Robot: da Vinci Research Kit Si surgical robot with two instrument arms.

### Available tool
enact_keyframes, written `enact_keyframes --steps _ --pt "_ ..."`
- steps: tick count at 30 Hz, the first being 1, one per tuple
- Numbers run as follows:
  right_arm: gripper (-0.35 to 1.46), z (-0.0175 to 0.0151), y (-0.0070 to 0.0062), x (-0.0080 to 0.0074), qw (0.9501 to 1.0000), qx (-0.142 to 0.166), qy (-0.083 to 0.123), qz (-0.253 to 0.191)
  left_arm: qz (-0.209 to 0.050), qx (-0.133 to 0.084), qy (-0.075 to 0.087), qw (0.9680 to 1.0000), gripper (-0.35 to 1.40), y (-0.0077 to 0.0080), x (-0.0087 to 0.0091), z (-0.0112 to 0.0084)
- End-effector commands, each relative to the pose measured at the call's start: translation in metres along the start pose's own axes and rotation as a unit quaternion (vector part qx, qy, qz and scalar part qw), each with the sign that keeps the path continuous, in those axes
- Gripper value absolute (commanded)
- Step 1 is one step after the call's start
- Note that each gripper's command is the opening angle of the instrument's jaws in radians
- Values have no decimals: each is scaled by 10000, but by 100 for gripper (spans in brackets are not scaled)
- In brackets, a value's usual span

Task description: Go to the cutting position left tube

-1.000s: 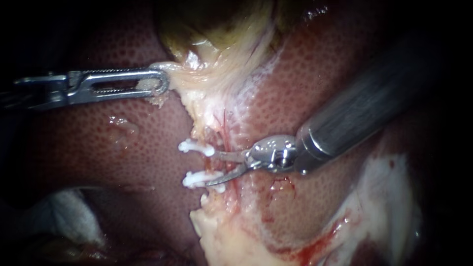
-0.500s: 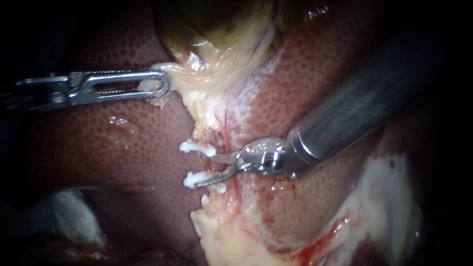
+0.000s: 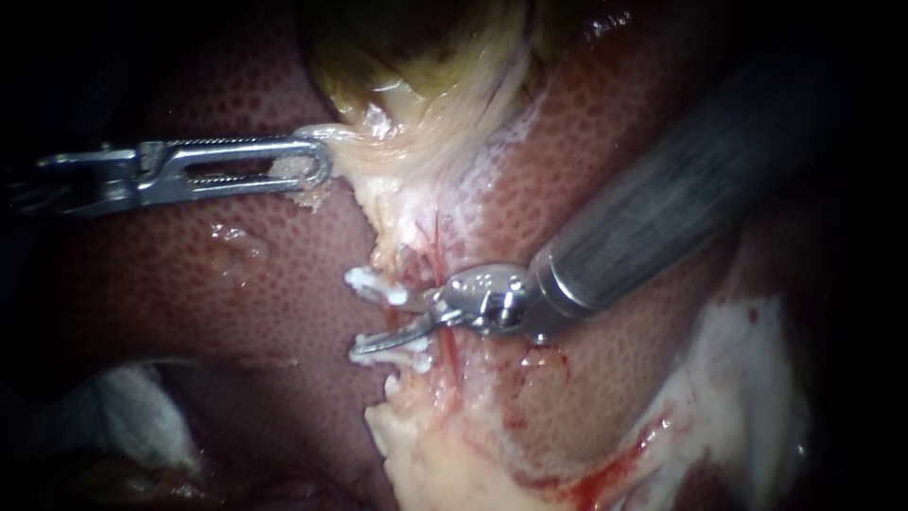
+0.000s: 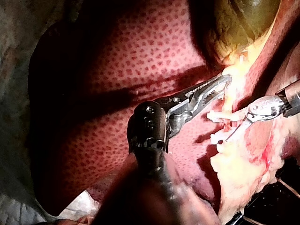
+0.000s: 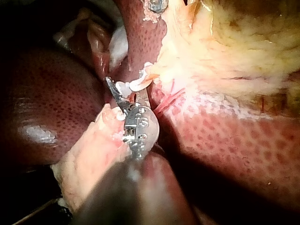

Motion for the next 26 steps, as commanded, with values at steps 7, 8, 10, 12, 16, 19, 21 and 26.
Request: enact_keyframes --steps 7,8,10,12,16,19,21,26 --pt "131 4 3 -1 10000 -11 1 50 2 -7 -4 10000 -35 1 0 1" --pt "131 5 3 -2 10000 -13 0 48 2 -7 -5 10000 -35 1 0 1" --pt "131 7 3 -2 10000 -14 -1 44 2 -7 -4 10000 -35 1 0 1" --pt "131 7 3 -2 10000 -11 13 40 2 -7 -4 10000 -35 1 0 1" --pt "131 7 3 -2 10000 -9 13 38 2 -6 -4 10000 -35 1 0 1" --pt "121 7 3 -3 10000 -7 13 37 2 -5 -3 10000 -35 1 0 2" --pt "121 7 3 -3 10000 -6 13 37 2 -4 -2 10000 -35 1 0 2" --pt "121 7 3 -3 10000 -3 12 35 2 -4 -3 10000 -35 1 0 2"
